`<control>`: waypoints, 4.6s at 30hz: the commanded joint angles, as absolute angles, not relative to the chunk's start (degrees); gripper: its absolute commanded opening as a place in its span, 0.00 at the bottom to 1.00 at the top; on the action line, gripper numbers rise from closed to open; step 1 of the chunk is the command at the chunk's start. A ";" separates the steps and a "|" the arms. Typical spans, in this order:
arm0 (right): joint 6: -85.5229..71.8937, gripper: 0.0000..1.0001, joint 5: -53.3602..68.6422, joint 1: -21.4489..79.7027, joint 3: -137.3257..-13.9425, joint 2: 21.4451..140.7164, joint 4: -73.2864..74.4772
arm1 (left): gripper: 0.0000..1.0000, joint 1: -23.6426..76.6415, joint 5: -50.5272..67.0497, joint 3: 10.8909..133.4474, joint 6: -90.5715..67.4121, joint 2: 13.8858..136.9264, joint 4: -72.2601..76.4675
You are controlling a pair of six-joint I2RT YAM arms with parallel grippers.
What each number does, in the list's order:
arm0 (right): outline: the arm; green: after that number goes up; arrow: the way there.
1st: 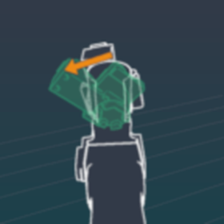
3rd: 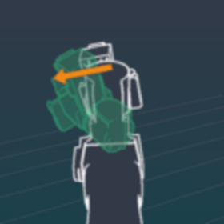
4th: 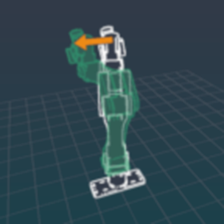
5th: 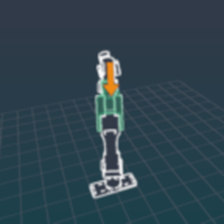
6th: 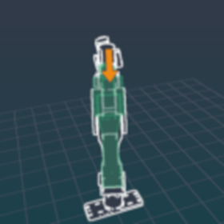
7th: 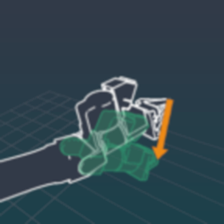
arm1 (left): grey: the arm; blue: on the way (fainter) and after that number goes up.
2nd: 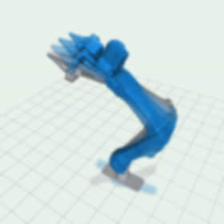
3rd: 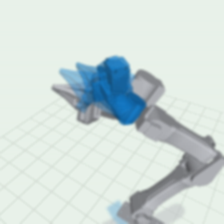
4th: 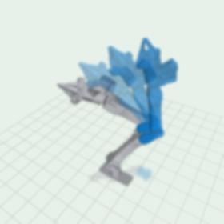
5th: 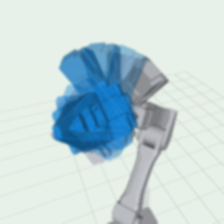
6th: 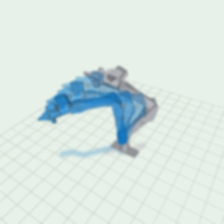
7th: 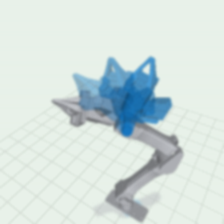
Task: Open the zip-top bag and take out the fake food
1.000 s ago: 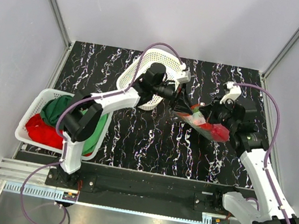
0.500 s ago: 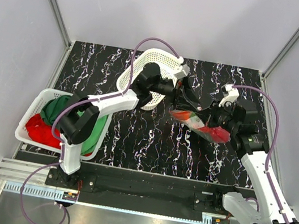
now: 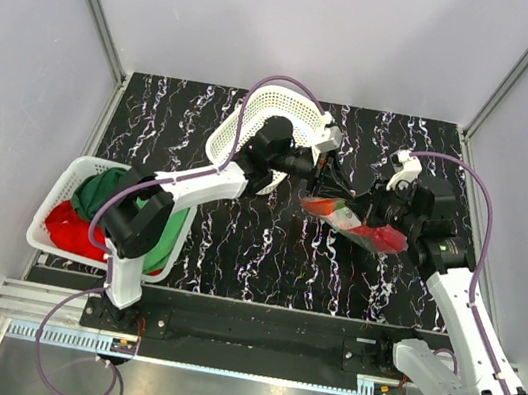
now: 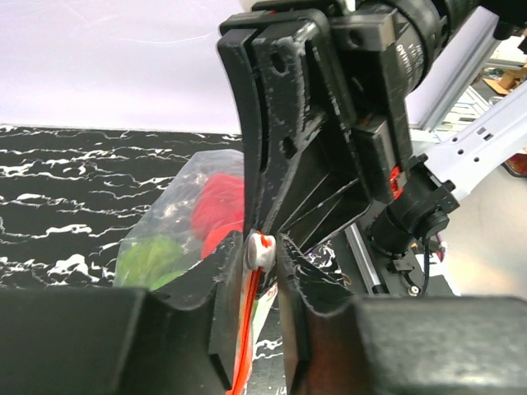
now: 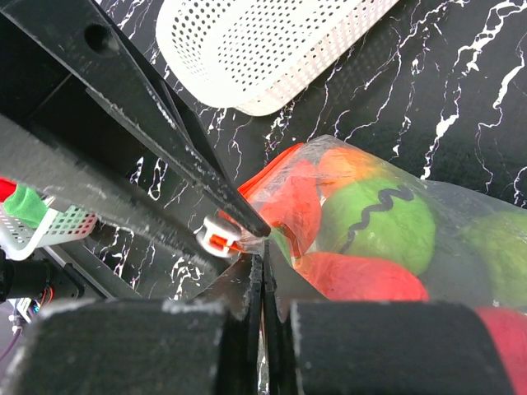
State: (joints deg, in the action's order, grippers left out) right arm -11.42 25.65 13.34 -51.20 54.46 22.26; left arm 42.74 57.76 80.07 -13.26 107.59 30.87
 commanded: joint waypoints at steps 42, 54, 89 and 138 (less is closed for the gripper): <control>-13.53 0.00 15.65 13.36 -60.11 46.32 20.65 | 0.00 42.28 55.02 74.01 -8.79 101.69 26.46; -11.16 0.00 9.06 13.27 -62.93 45.09 22.94 | 0.00 41.66 44.83 57.77 -11.86 94.76 25.66; -8.26 0.00 24.26 13.27 -56.16 41.14 17.05 | 0.48 47.64 27.33 41.28 -9.95 67.06 9.71; -8.97 0.00 35.86 13.36 -53.79 37.79 14.59 | 0.56 36.12 58.00 84.38 5.10 95.89 -11.34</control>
